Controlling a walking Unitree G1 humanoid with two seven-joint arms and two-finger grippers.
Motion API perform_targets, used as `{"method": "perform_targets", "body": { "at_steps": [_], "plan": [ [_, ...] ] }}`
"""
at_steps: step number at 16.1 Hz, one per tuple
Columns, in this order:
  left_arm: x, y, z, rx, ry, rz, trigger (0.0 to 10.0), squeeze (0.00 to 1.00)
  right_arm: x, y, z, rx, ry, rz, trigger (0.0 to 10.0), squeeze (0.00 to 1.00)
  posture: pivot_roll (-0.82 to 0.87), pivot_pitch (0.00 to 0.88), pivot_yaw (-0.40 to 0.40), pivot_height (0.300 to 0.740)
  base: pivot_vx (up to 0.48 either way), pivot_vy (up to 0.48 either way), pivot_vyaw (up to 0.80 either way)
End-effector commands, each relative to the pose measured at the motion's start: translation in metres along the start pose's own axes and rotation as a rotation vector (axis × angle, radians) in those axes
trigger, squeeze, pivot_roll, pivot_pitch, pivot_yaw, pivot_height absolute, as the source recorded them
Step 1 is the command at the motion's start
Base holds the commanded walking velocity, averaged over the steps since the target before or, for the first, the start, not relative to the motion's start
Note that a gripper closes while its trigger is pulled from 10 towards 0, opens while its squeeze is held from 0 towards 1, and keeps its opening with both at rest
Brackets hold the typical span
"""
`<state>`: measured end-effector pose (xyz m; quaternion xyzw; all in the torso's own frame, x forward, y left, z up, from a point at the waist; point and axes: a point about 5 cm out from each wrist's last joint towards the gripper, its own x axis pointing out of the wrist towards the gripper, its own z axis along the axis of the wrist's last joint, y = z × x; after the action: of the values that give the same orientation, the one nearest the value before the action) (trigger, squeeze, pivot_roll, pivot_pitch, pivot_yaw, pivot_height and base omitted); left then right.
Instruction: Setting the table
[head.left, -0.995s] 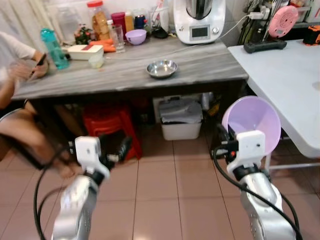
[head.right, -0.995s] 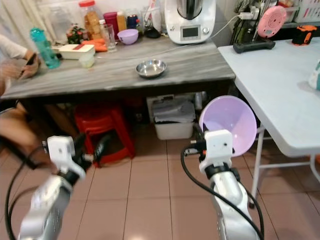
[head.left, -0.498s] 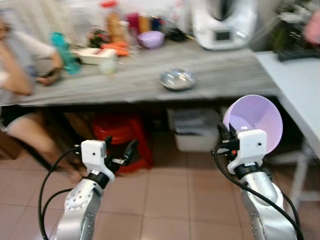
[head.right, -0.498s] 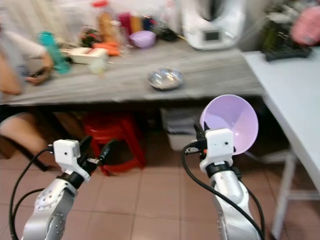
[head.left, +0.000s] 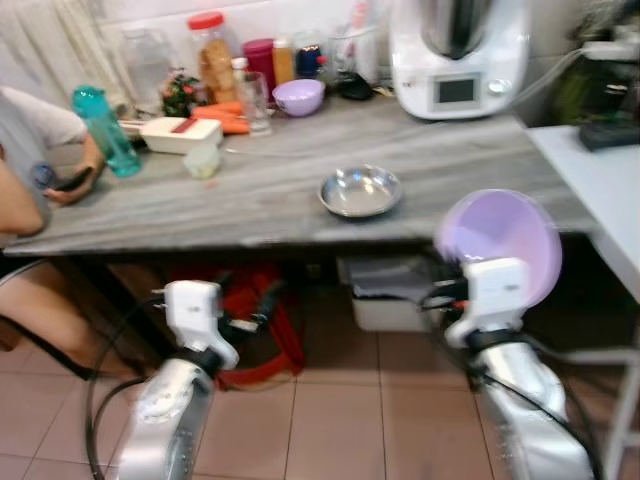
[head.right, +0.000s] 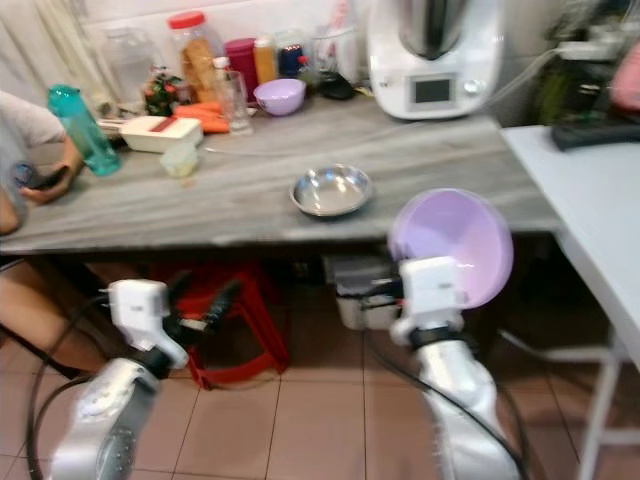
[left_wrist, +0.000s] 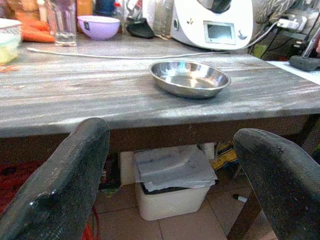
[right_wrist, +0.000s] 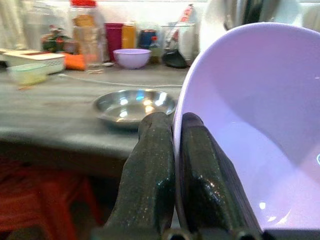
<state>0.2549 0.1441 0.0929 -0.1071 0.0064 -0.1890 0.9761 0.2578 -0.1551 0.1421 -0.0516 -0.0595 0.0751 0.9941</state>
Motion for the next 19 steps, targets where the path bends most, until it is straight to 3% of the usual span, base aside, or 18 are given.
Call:
{"method": "perform_targets", "body": {
  "at_steps": [1,6,12,15,19],
  "plan": [
    [-0.004,0.008,0.004,0.021,0.0,0.015,10.0,0.0,0.004,0.009,0.007,0.013,-0.029,0.021,10.0,0.0,-0.06,0.0,0.112,0.74,0.48,0.0,0.0],
    [-0.001,0.001,0.005,0.008,-0.006,-0.013,10.0,0.0,0.008,0.006,0.009,0.008,-0.031,0.018,10.0,0.0,-0.06,0.0,0.104,0.74,0.48,0.0,0.0],
    [-0.001,-0.002,0.007,-0.005,-0.011,-0.025,10.0,0.0,0.015,0.014,0.016,-0.016,-0.061,0.116,10.0,0.0,-0.05,0.0,0.102,0.74,0.471,0.0,0.0],
    [-0.003,-0.002,0.008,-0.018,-0.019,-0.024,10.0,0.0,0.018,0.016,0.018,-0.015,-0.07,0.154,10.0,0.0,-0.05,0.0,0.098,0.74,0.0,0.0,0.0],
    [-0.018,-0.001,0.005,0.052,0.002,-0.045,10.0,0.0,0.02,0.03,0.024,-0.017,-0.095,0.343,10.0,0.0,-0.04,0.0,0.094,0.74,0.0,0.0,0.0]
  ]
}}
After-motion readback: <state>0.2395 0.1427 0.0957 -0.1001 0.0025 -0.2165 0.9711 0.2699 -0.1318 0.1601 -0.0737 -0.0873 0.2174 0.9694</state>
